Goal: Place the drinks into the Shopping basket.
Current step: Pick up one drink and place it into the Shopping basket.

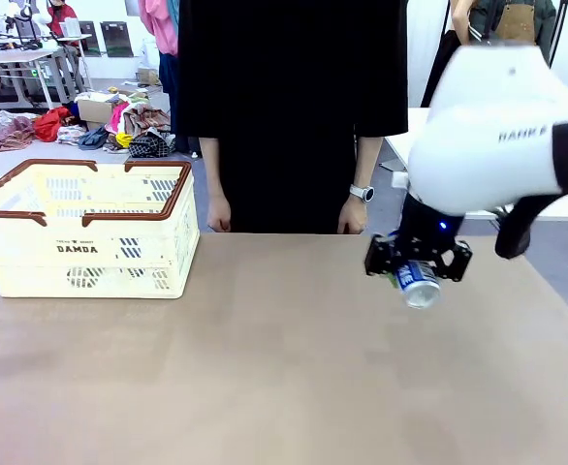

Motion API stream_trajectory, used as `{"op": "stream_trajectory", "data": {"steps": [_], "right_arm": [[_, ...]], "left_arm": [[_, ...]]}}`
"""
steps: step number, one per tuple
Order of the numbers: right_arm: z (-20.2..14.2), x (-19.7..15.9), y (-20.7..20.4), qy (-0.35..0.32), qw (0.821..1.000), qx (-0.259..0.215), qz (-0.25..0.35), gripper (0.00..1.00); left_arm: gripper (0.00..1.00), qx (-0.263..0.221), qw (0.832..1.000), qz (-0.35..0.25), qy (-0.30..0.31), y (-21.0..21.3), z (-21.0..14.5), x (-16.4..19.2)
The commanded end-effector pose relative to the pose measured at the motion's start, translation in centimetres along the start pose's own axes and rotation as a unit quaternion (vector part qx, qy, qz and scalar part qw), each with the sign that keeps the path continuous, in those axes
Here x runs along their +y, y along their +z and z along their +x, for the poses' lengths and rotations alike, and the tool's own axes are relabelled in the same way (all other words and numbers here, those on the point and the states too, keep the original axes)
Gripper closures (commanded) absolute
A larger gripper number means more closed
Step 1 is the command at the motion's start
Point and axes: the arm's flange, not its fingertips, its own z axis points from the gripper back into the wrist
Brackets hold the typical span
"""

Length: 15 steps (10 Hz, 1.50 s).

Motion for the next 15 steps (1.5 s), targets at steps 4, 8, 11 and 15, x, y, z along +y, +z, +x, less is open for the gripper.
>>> {"op": "stream_trajectory", "data": {"steps": [4, 8, 11, 15], "right_arm": [[3.2, 17.5, -3.4, -0.007, 0.993, 0.054, 0.108, 1.0], [2.8, 25.9, -11.7, 0.033, 0.992, 0.085, 0.085, 1.0], [1.5, 25.3, -13.7, 0.043, 0.989, 0.109, 0.085, 1.0], [1.5, 25.3, -13.7, 0.043, 0.989, 0.109, 0.085, 1.0]], "left_arm": [[0.0, -0.005, 1.0, -0.013, 0.0, -0.1, -0.1, -0.3], [0.0, -0.005, 1.0, -0.013, 0.0, -0.1, -0.1, -0.3], [0.0, -0.005, 1.0, -0.013, 0.0, -0.1, -0.1, -0.3], [0.0, -0.005, 1.0, -0.013, 0.0, -0.1, -0.1, -0.3]]}}
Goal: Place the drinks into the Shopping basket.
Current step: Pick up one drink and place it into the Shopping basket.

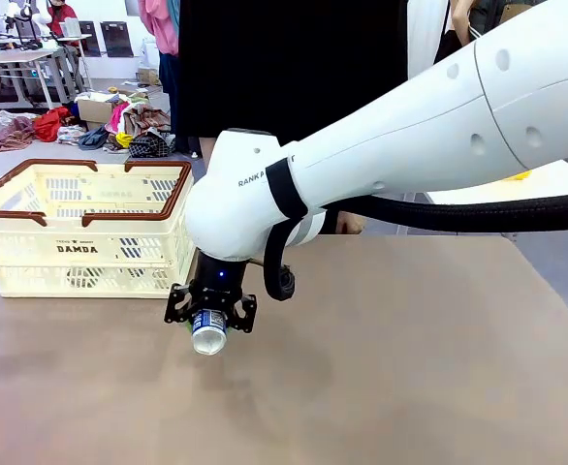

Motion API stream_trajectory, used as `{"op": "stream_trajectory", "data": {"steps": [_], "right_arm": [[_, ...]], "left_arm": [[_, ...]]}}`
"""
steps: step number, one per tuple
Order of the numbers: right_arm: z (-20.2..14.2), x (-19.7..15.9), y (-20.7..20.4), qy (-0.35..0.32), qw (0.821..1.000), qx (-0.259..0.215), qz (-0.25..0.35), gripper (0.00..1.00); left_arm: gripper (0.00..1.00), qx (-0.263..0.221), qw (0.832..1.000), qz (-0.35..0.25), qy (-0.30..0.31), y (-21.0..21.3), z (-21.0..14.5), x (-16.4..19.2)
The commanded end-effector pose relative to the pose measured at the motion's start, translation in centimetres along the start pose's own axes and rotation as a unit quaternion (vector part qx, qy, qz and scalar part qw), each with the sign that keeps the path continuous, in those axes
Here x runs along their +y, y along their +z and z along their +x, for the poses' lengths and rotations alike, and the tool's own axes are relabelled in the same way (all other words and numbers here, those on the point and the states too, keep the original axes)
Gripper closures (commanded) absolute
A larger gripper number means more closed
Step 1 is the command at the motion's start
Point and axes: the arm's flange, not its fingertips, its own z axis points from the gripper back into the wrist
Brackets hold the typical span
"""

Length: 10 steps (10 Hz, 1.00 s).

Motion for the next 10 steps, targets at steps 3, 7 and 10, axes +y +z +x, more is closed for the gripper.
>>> {"op": "stream_trajectory", "data": {"steps": [3, 7, 10], "right_arm": [[0.3, -0.3, -2.0, -0.014, 0.999, -0.022, -0.022, 1.0], [0.7, -1.3, -3.6, -0.035, 0.995, -0.078, -0.058, 1.0], [1.7, -2.0, -4.3, -0.043, 0.993, -0.089, -0.064, 0.98]], "left_arm": [[0.0, -0.005, 1.0, -0.013, 0.0, -0.1, -0.1, -0.3], [0.0, -0.005, 1.0, -0.013, 0.0, -0.1, -0.1, -0.3], [0.0, -0.005, 1.0, -0.013, 0.0, -0.1, -0.1, -0.3]]}}
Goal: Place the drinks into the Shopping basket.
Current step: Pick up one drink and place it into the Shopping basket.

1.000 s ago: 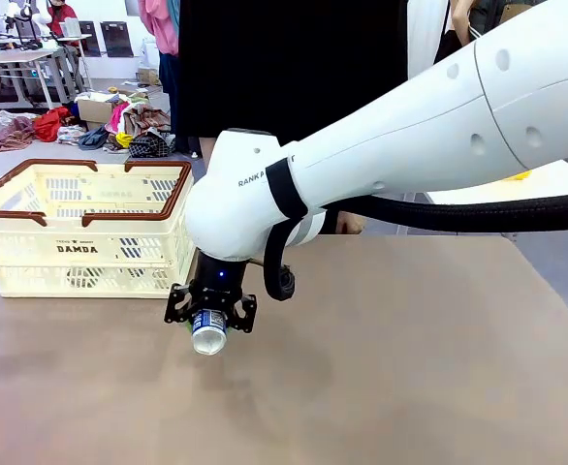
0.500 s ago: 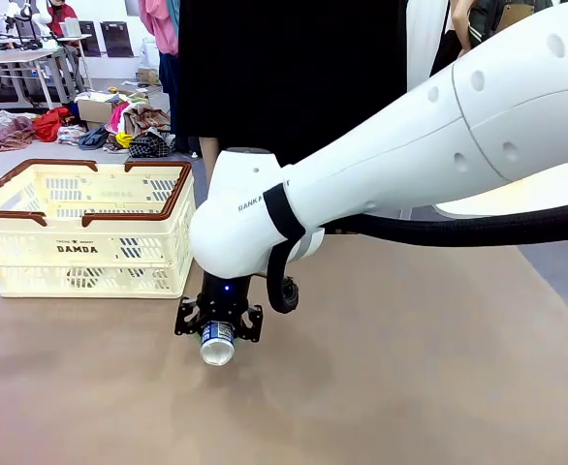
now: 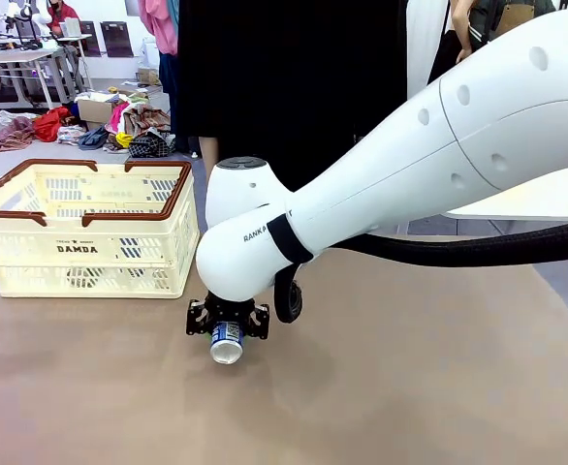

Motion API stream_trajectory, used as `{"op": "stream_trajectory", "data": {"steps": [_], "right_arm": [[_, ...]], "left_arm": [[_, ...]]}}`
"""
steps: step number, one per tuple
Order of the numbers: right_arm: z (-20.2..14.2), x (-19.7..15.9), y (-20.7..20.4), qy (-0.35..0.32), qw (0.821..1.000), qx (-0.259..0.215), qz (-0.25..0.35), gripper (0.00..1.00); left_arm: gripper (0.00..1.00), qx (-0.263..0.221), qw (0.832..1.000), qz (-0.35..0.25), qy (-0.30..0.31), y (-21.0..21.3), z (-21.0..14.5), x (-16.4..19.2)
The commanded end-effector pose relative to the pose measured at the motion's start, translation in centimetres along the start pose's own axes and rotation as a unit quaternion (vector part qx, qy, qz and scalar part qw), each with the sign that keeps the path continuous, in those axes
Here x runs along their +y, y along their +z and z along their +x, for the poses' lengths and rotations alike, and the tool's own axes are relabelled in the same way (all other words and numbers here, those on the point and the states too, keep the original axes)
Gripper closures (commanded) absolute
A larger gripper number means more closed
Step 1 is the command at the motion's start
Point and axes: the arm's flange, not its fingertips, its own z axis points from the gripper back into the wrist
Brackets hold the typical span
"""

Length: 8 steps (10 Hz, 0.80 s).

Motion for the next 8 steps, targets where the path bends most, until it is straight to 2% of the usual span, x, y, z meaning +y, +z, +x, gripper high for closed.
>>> {"op": "stream_trajectory", "data": {"steps": [1, 2, 8], "right_arm": [[0.14, -0.03, -0.7, -0.023, 0.999, -0.023, -0.007, 0.61], [0.36, -0.17, -1.12, -0.026, 0.999, -0.021, -0.016, 0.02], [0.14, -0.64, -0.88, -0.032, 0.998, -0.036, -0.027, 0.0]], "left_arm": [[0.0, -0.005, 1.0, -0.013, 0.0, -0.11, -0.09, -0.26], [0.0, -0.005, 1.0, -0.013, 0.0, -0.11, -0.09, -0.26], [0.0, -0.005, 1.0, -0.013, 0.0, -0.11, -0.09, -0.26]]}}
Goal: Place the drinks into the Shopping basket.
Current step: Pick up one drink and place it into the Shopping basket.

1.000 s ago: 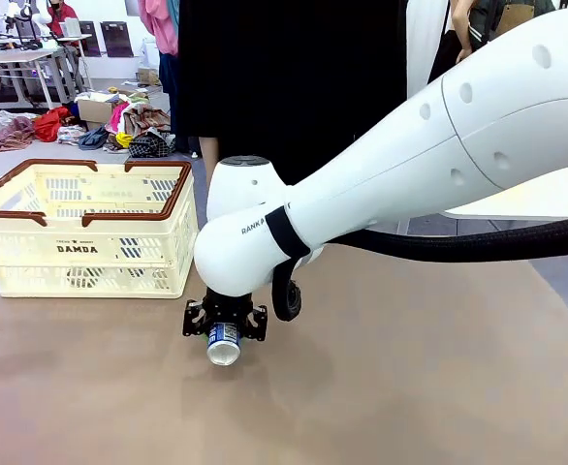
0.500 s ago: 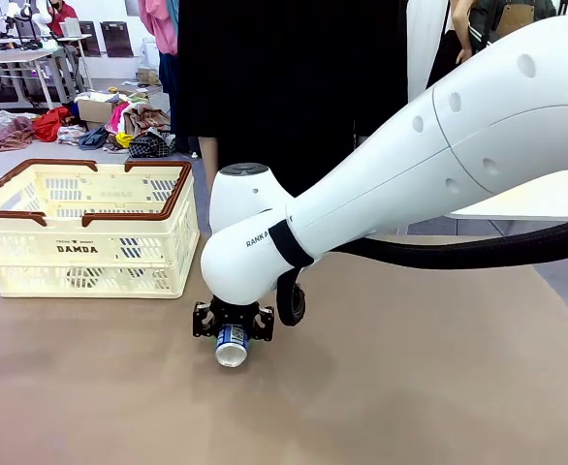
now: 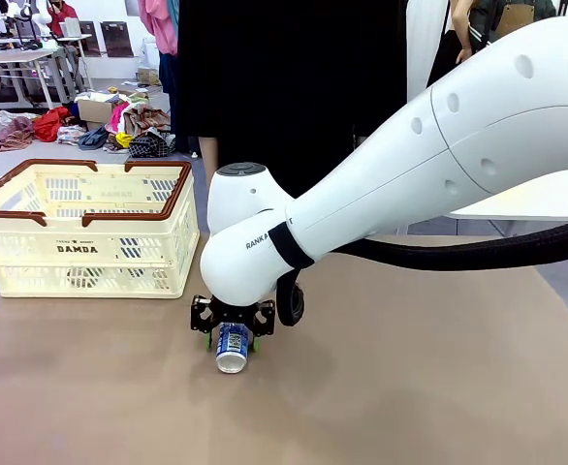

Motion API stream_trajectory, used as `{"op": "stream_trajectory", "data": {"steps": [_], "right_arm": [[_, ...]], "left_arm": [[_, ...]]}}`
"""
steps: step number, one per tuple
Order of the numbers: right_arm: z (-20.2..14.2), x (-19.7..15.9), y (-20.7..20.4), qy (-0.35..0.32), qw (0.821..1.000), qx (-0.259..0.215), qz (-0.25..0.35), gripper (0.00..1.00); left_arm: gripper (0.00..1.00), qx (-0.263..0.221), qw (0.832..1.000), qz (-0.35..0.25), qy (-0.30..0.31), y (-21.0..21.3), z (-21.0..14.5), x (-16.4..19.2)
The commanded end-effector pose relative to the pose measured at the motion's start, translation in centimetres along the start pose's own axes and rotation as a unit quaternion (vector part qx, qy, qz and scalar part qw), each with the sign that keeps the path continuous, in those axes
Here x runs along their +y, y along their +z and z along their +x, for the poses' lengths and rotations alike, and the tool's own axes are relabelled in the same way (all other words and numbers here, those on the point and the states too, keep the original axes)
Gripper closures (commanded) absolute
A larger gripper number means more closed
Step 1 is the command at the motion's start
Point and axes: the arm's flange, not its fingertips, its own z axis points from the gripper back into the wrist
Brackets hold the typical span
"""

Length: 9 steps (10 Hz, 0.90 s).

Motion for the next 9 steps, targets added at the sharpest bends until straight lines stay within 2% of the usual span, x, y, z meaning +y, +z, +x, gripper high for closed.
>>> {"op": "stream_trajectory", "data": {"steps": [1, 3, 5, 7, 8, 9], "right_arm": [[-0.8, -0.5, 0.7, -0.012, 1.0, -0.024, -0.016, 0.0], [-1.4, -2.6, 5.8, 0.013, 1.0, -0.012, -0.005, 0.0], [-2.8, -8.4, 14.4, 0.029, 0.999, 0.036, 0.025, 0.0], [-4.6, -16.9, 19.9, 0.018, 0.995, 0.065, 0.068, 0.0], [-6.1, -22.8, 21.4, 0.041, 0.991, 0.084, 0.098, 0.0], [-7.5, -28.2, 21.9, 0.04, 0.98, 0.096, 0.167, 0.0]], "left_arm": [[0.0, -0.005, 1.0, -0.013, 0.0, -0.1, -0.1, -0.3], [0.0, -0.005, 1.0, -0.013, 0.0, -0.1, -0.1, -0.3], [0.0, -0.005, 1.0, -0.013, 0.0, -0.1, -0.1, -0.3], [0.0, -0.005, 1.0, -0.013, 0.0, -0.1, -0.1, -0.3], [0.0, -0.005, 1.0, -0.013, 0.0, -0.1, -0.1, -0.3], [0.0, -0.005, 1.0, -0.013, 0.0, -0.1, -0.1, -0.3]]}}
